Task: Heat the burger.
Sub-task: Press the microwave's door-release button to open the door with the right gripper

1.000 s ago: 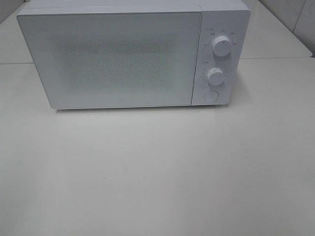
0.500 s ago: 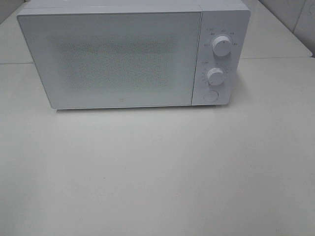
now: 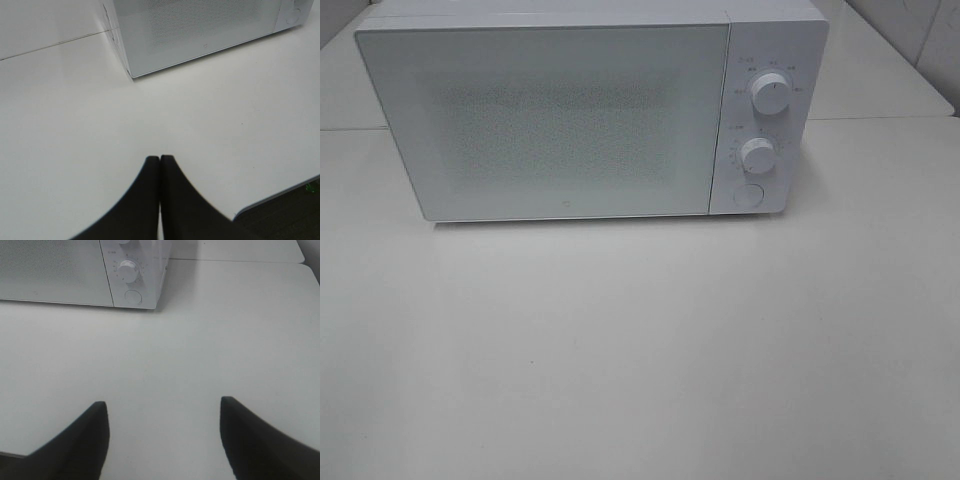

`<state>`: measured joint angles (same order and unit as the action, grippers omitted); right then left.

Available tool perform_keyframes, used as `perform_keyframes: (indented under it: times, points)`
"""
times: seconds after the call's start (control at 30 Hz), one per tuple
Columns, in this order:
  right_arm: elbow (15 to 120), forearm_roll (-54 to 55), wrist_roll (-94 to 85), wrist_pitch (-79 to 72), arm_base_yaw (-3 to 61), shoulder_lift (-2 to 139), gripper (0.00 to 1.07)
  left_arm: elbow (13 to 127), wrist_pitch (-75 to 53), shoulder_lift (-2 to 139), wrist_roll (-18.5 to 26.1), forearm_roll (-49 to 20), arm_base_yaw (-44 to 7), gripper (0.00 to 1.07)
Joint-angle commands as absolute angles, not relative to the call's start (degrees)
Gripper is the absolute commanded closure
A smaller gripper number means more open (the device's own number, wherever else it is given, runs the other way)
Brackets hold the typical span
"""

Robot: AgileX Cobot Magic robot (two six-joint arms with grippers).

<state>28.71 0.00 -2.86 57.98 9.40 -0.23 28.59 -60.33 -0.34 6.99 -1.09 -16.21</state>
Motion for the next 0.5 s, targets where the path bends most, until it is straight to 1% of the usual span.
perform_keyframes:
  times: [0.03,0.27,0.3,0.4,0.47,0.5]
  points:
    - [28.76,0.57,-3.27,57.24,9.57,-1.43,0.46,28.48,-59.59,-1.43,6.65,-1.09,-16.16,1.06]
    - [29.68,2.12,-3.32,55.41,9.57,0.63,0.46,28.48,-59.59,-1.43,6.65,-1.09,-16.16,1.06]
    - [29.68,2.12,-3.32,55.46,9.57,3.50,0.46,28.48,-59.59,-1.43,6.65,-1.09,-16.16,1.06]
    - [29.68,2.12,-3.32,55.46,9.57,4.76,0.46,28.48,-59.59,-1.43,6.65,-1.09,-16.16,1.06]
    - [29.68,2.06,-3.32,55.46,9.57,10.43,0.46,28.48,-59.59,-1.43,6.65,-1.09,-16.16,1.06]
    - [29.68,2.06,-3.32,55.46,9.57,10.43,0.46,28.48,-59.59,-1.43,6.65,-1.09,-16.16,1.06]
